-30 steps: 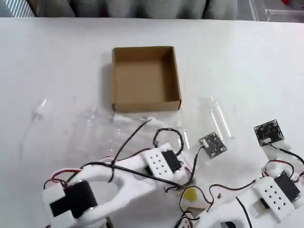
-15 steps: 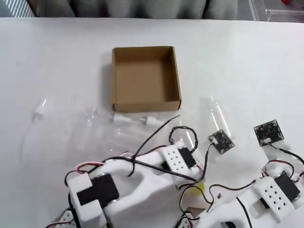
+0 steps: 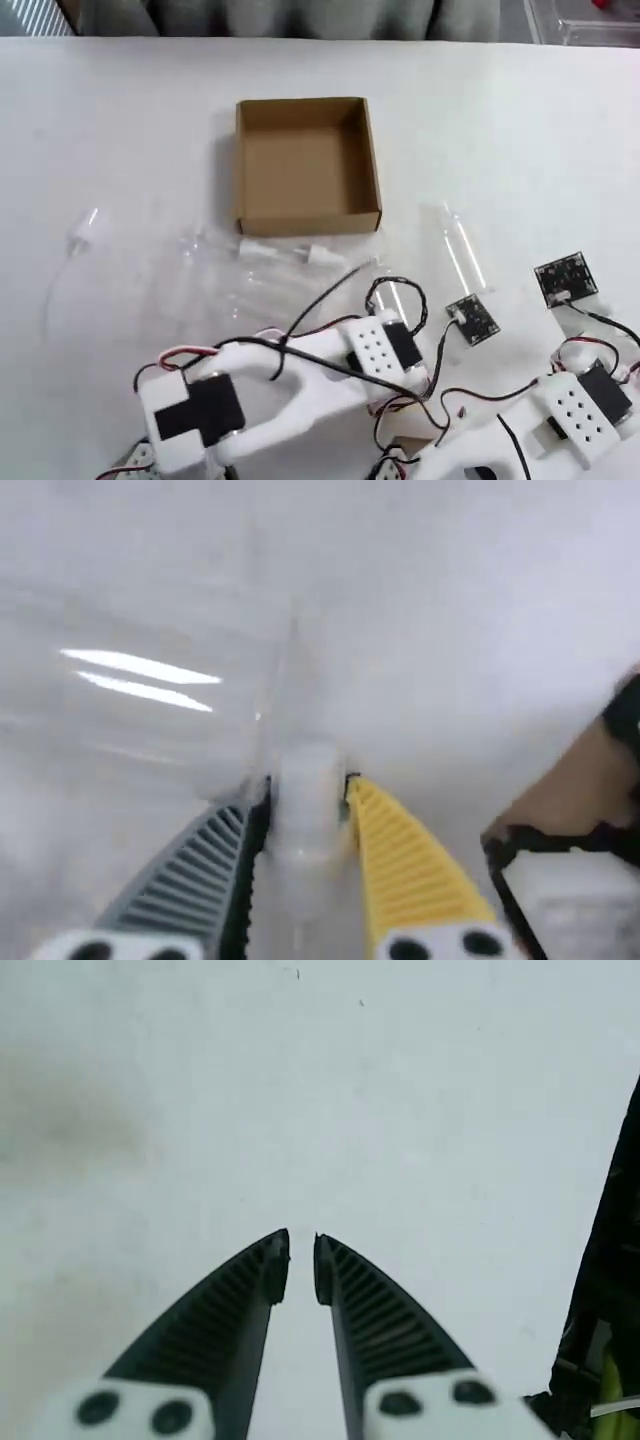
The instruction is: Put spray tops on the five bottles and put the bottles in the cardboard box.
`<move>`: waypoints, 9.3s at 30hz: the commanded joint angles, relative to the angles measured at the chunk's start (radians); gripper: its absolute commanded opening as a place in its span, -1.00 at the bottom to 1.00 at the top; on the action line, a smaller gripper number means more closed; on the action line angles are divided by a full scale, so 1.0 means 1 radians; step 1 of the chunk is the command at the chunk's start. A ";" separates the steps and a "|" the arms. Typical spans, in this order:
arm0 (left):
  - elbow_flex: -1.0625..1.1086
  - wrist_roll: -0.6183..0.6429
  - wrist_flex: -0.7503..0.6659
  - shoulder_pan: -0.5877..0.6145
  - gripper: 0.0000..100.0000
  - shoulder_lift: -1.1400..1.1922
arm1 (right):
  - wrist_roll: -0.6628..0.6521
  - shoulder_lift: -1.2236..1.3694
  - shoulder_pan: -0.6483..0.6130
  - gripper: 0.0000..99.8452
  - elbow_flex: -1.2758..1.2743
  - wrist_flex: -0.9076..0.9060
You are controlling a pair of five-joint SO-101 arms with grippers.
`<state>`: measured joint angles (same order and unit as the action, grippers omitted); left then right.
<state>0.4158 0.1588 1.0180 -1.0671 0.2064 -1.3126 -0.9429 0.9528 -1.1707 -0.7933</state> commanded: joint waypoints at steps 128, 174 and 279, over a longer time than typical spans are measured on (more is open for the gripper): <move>0.597 -0.015 0.123 1.190 -0.94 -1.285 | 0.907 -0.004 -0.822 -0.96 0.078 -0.246; 0.166 -0.015 0.207 1.343 -0.60 -0.604 | 1.155 0.549 -0.866 -0.72 0.219 -0.068; 0.023 -0.304 0.249 0.969 -0.95 -0.802 | 1.059 0.519 -0.866 -0.97 0.594 -0.344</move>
<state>0.3606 -0.1649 1.3403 -0.0238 -0.3905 -0.2371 -0.3030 0.0905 -0.7748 -1.0081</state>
